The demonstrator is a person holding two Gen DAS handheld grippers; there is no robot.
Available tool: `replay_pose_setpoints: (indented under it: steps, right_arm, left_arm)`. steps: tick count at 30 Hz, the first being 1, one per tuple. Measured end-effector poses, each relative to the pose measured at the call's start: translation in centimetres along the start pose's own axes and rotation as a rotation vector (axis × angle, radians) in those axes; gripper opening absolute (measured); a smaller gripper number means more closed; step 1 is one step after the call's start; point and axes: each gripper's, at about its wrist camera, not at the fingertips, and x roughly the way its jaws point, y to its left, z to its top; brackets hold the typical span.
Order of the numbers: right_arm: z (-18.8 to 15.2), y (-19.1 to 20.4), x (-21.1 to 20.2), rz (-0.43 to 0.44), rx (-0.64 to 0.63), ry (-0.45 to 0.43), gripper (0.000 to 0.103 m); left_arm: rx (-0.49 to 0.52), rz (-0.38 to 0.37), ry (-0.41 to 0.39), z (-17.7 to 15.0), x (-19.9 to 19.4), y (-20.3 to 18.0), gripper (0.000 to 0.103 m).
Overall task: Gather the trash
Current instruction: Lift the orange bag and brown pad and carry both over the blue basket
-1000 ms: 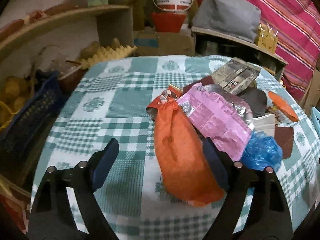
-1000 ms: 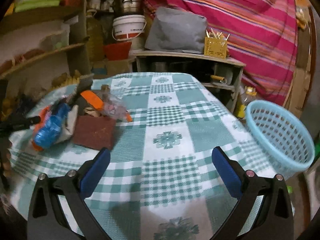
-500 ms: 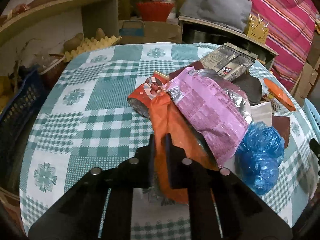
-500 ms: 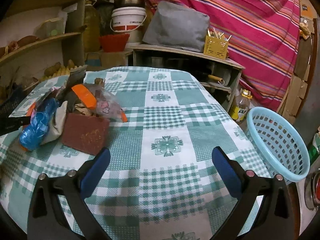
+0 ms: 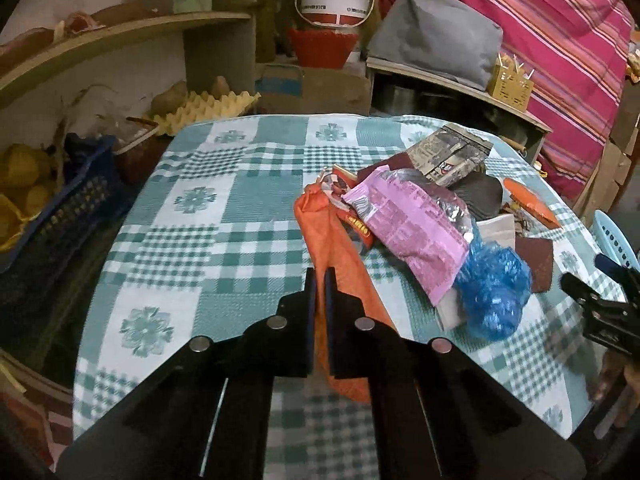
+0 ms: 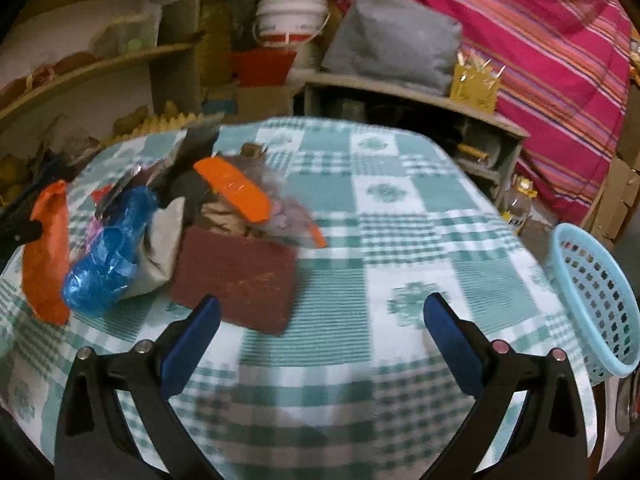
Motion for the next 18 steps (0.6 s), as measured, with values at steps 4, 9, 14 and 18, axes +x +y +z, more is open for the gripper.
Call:
replay_pose_setpoints:
  steps: [4,9,14,18]
  right_arm:
    - [0.2,2.0,0.8,0.023,-0.011,0.033,0.099]
    - [0.1,4.3,2.0,0.027,-0.046,0.085,0.099]
    - [0.4,5.7,3.0,0.005,-0.05,0.14,0.099]
    - [0.9,5.6,3.7,-0.008,0.001,0.167,0.099]
  left_arm:
    - [0.002,0.003,0.005,-0.8,-0.6,0.7,0.002]
    - [-0.013,0.007,0.015,-1.5,-0.7,1.7,0.002]
    - [-0.012,0.001,0.009,-1.7,-1.1,1.8,0.002]
    - [-0.016,-0.006,0.014,-1.8,-0.8,1.7,0.002]
